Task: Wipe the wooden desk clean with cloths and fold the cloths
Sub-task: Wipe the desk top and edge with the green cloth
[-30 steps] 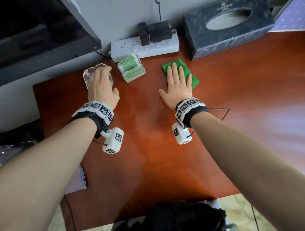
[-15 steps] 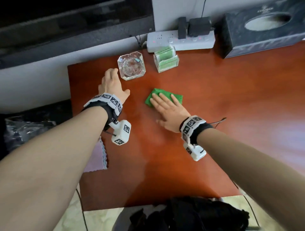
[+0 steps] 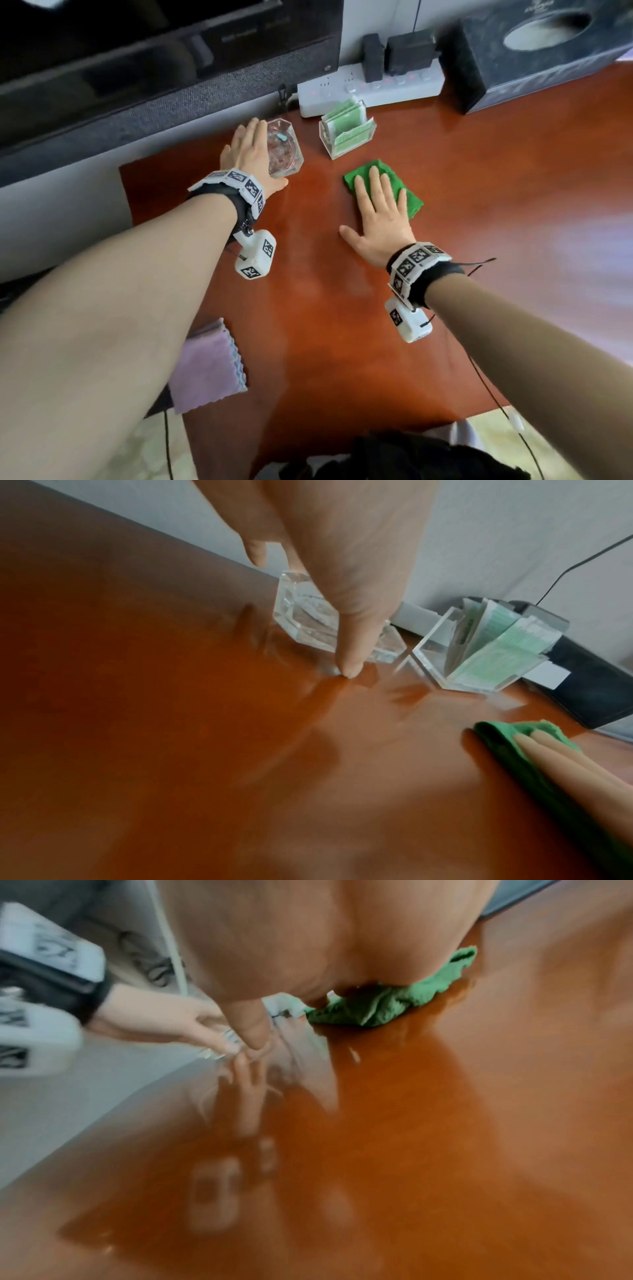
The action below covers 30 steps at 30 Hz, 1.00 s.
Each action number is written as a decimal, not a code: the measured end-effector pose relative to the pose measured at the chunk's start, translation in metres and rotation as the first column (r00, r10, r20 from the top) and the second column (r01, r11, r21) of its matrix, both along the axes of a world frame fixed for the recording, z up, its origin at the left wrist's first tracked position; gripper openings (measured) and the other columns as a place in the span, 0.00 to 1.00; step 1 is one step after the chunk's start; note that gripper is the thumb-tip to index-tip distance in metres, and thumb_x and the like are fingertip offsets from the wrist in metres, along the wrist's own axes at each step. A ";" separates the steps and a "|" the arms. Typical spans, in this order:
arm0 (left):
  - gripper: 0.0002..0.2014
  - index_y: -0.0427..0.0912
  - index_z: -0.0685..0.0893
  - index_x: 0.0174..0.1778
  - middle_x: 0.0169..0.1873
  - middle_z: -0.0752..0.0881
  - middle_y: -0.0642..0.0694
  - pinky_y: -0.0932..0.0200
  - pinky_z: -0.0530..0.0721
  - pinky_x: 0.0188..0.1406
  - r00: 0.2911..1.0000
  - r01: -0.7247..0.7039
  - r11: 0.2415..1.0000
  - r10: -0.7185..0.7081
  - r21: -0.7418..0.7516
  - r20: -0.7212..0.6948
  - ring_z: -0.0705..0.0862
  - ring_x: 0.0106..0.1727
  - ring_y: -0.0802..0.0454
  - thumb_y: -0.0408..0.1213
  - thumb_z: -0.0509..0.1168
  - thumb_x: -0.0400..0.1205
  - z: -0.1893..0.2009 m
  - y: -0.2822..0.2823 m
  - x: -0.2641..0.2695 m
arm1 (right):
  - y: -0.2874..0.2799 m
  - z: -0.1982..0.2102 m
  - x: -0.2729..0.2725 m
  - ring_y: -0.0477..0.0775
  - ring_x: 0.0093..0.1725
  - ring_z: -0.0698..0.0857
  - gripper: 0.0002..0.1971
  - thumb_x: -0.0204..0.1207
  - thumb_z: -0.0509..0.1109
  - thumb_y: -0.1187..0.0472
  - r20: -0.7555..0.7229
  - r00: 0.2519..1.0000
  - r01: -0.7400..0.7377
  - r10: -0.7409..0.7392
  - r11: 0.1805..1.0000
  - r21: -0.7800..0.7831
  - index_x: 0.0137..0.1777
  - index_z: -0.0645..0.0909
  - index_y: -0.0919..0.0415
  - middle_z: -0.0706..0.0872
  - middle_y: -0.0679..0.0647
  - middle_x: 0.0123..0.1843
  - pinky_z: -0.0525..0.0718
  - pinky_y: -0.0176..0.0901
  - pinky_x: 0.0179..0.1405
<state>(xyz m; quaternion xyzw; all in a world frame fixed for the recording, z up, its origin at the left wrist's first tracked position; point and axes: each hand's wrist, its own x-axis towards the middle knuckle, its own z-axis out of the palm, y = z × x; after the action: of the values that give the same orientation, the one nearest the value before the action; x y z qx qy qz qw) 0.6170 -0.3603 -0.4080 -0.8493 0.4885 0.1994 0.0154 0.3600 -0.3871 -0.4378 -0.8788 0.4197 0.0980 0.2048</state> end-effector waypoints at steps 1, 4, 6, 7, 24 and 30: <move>0.55 0.40 0.57 0.84 0.84 0.60 0.41 0.40 0.62 0.80 1.000 0.019 0.999 -0.019 -0.034 0.019 0.59 0.84 0.39 0.53 0.81 0.68 0.000 0.000 0.003 | 0.006 0.001 0.005 0.59 0.86 0.36 0.46 0.77 0.58 0.35 0.005 0.998 -0.056 0.056 0.998 0.012 0.87 0.40 0.56 0.34 0.57 0.87 0.40 0.67 0.83; 0.54 0.38 0.64 0.78 0.72 0.72 0.36 0.43 0.71 0.71 0.998 0.033 0.996 -0.028 -0.083 0.058 0.72 0.72 0.37 0.56 0.83 0.61 0.003 0.001 0.008 | 0.021 0.003 0.026 0.58 0.85 0.34 0.48 0.76 0.58 0.34 -0.003 0.989 -0.146 0.147 0.989 0.038 0.87 0.38 0.55 0.32 0.56 0.87 0.38 0.66 0.83; 0.55 0.38 0.63 0.77 0.69 0.72 0.36 0.43 0.74 0.67 0.999 -0.023 0.997 0.027 -0.076 0.047 0.74 0.69 0.37 0.58 0.82 0.60 0.004 0.007 0.011 | 0.026 0.002 0.043 0.58 0.85 0.33 0.50 0.75 0.59 0.33 -0.022 0.983 -0.182 0.183 0.982 0.042 0.86 0.37 0.55 0.31 0.57 0.86 0.36 0.65 0.82; 0.56 0.38 0.63 0.78 0.68 0.72 0.36 0.44 0.75 0.66 0.996 -0.080 0.993 0.083 -0.084 0.033 0.74 0.69 0.37 0.59 0.81 0.59 0.004 0.014 0.013 | 0.028 0.002 0.053 0.58 0.85 0.33 0.50 0.75 0.59 0.33 -0.027 0.978 -0.205 0.207 0.978 0.044 0.86 0.37 0.55 0.31 0.57 0.86 0.36 0.65 0.82; 0.57 0.41 0.60 0.82 0.78 0.64 0.37 0.43 0.70 0.78 0.898 -0.438 0.889 0.441 -0.133 -0.011 0.66 0.79 0.38 0.55 0.83 0.61 0.030 0.122 0.089 | -0.016 0.004 0.180 0.56 0.86 0.35 0.47 0.77 0.58 0.34 -0.009 0.994 -0.112 0.113 0.992 0.064 0.87 0.38 0.55 0.33 0.55 0.87 0.35 0.64 0.82; 0.57 0.43 0.63 0.78 0.72 0.68 0.40 0.45 0.78 0.67 0.924 -0.382 0.919 0.382 -0.104 -0.012 0.75 0.71 0.39 0.60 0.82 0.57 0.024 0.103 0.064 | 0.028 0.002 0.139 0.57 0.86 0.35 0.50 0.75 0.61 0.34 -0.004 0.996 -0.090 0.090 0.994 0.061 0.87 0.38 0.55 0.32 0.56 0.87 0.36 0.65 0.82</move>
<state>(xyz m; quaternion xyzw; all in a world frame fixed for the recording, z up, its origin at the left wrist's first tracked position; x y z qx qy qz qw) 0.6807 -0.2568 -0.3841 -0.9288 0.3231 0.1692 -0.0658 0.4994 -0.3591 -0.4361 -0.8899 0.3770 0.1229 0.2255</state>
